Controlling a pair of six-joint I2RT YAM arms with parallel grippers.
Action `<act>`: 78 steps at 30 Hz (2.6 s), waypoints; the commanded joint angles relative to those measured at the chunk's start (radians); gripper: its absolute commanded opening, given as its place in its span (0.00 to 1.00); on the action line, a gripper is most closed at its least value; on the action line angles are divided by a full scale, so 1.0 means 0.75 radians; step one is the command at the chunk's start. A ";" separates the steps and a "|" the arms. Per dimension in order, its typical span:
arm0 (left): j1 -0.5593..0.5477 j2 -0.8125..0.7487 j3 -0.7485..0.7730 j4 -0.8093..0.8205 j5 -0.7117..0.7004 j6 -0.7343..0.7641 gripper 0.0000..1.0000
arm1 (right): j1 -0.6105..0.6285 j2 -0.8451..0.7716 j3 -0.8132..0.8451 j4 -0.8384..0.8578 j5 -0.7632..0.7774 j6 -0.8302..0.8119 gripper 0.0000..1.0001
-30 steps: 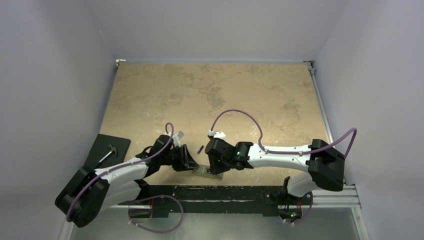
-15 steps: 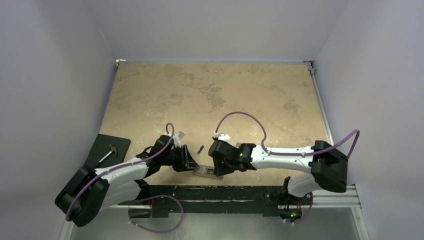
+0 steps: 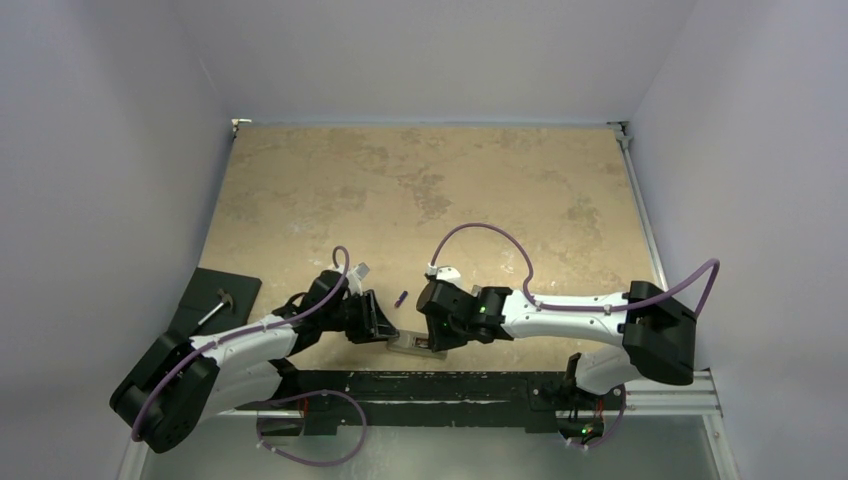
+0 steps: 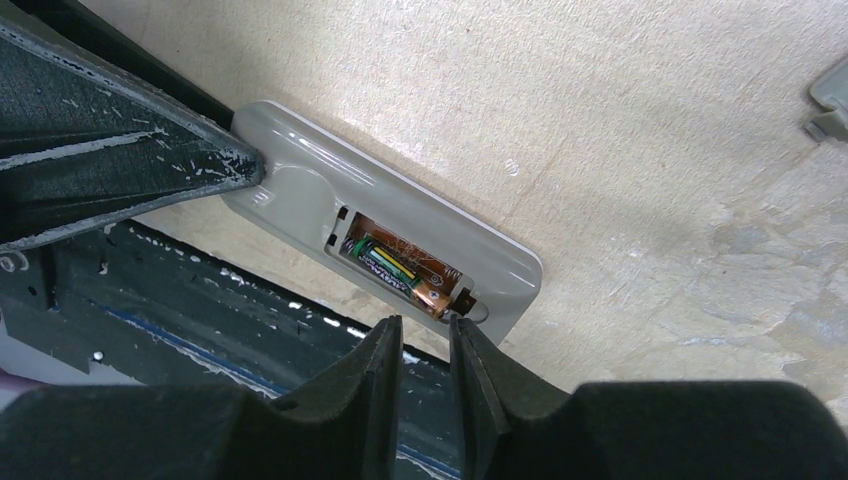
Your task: Load the batteries into the remote control
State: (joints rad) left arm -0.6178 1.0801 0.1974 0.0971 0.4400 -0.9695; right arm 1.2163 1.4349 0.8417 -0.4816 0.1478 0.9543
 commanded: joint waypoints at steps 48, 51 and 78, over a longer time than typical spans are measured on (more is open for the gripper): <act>-0.032 0.010 -0.022 0.011 -0.022 0.004 0.33 | 0.012 0.248 0.141 -0.033 0.037 -0.158 0.14; -0.032 0.016 -0.018 0.013 -0.021 0.006 0.33 | 0.018 0.268 0.164 -0.056 0.041 -0.177 0.14; -0.032 0.040 0.027 -0.025 -0.029 0.063 0.33 | 0.100 0.394 0.425 -0.308 0.179 -0.209 0.20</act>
State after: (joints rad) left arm -0.6289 1.0893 0.2005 0.1101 0.4347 -0.9585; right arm 1.2831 1.7172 1.1225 -0.7349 0.2478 0.7700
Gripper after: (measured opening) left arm 0.335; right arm 0.183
